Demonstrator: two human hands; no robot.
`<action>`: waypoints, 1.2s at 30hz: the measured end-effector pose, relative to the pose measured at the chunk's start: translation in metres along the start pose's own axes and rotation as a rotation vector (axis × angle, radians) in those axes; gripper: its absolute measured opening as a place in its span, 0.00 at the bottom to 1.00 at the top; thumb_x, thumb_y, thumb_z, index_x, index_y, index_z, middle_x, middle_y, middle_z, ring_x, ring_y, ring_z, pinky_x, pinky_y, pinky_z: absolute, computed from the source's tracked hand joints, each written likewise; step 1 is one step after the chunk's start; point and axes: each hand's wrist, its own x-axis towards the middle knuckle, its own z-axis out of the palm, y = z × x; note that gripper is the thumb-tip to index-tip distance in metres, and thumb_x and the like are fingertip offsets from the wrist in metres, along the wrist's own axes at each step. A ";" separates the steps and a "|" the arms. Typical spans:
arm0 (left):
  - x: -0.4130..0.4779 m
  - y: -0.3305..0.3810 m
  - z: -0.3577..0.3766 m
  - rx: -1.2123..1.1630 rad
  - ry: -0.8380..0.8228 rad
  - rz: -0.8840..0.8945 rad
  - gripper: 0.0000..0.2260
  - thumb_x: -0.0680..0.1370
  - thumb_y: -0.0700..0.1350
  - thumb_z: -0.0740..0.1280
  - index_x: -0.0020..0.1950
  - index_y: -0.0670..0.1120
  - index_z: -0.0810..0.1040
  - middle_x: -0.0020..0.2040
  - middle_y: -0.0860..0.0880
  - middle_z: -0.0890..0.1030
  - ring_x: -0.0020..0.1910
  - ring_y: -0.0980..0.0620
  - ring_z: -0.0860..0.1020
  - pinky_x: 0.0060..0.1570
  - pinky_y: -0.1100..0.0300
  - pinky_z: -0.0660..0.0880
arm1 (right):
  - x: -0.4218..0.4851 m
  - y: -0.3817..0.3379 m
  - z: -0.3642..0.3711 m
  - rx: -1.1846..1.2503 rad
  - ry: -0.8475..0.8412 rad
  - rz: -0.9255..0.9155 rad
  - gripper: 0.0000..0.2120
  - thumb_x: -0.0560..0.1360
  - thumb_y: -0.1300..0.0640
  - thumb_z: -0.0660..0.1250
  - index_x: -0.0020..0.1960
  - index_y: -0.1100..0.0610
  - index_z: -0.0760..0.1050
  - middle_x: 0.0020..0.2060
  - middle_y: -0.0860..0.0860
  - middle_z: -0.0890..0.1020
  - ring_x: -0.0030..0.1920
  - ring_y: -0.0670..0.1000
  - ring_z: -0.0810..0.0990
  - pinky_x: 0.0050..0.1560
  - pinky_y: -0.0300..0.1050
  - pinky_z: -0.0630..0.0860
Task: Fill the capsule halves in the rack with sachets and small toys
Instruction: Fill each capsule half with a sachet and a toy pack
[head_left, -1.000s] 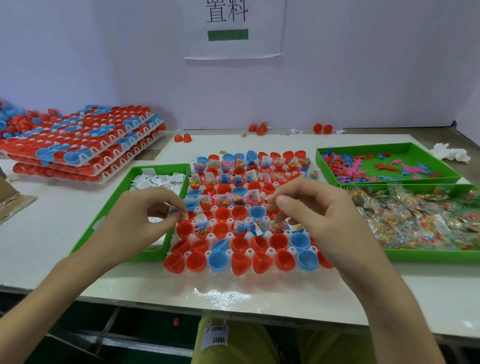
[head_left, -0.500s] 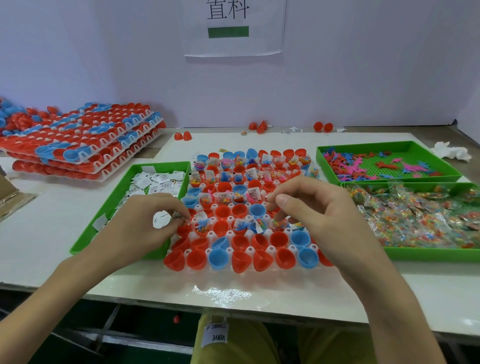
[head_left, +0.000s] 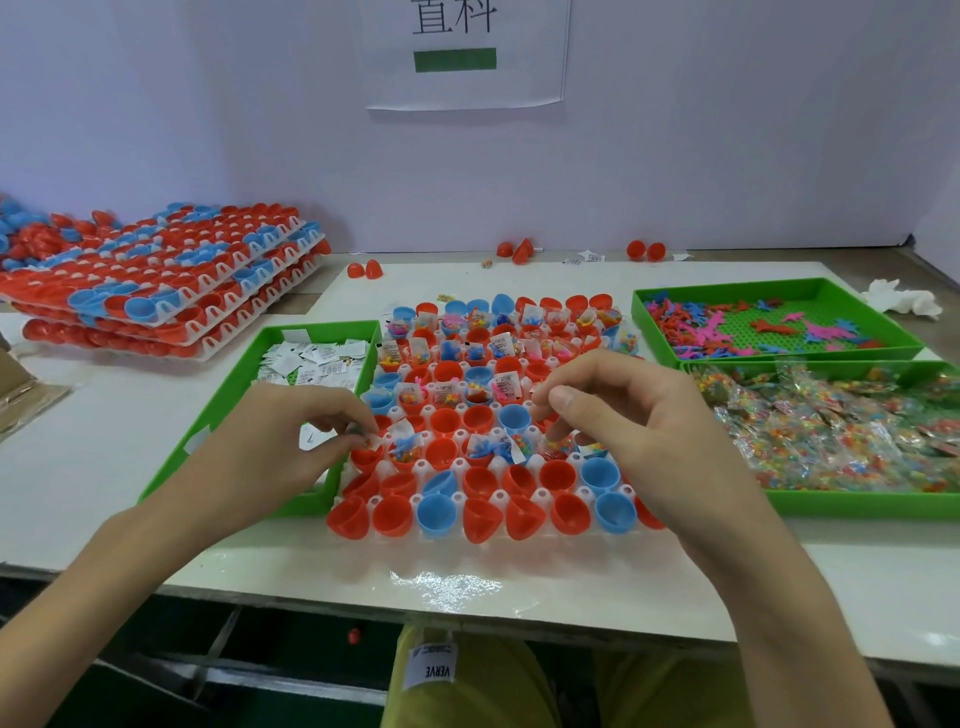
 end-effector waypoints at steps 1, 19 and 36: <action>0.000 0.000 0.000 0.015 -0.007 0.001 0.13 0.70 0.35 0.77 0.43 0.55 0.84 0.41 0.64 0.83 0.47 0.65 0.79 0.46 0.77 0.72 | 0.000 0.000 0.000 0.001 0.001 0.002 0.09 0.79 0.61 0.67 0.44 0.50 0.82 0.39 0.44 0.85 0.40 0.44 0.84 0.41 0.31 0.77; 0.012 -0.006 0.000 0.192 -0.165 0.030 0.08 0.72 0.37 0.76 0.45 0.50 0.84 0.39 0.62 0.80 0.39 0.66 0.76 0.41 0.75 0.69 | 0.000 0.000 0.001 -0.004 -0.015 -0.001 0.08 0.79 0.62 0.67 0.45 0.53 0.82 0.39 0.45 0.85 0.39 0.44 0.83 0.44 0.35 0.79; 0.023 -0.007 0.004 0.278 -0.269 0.063 0.12 0.73 0.40 0.75 0.52 0.53 0.80 0.44 0.59 0.78 0.41 0.63 0.76 0.43 0.69 0.72 | 0.001 0.001 -0.001 -0.019 -0.026 0.002 0.08 0.79 0.61 0.67 0.45 0.52 0.82 0.39 0.45 0.85 0.39 0.44 0.83 0.45 0.35 0.79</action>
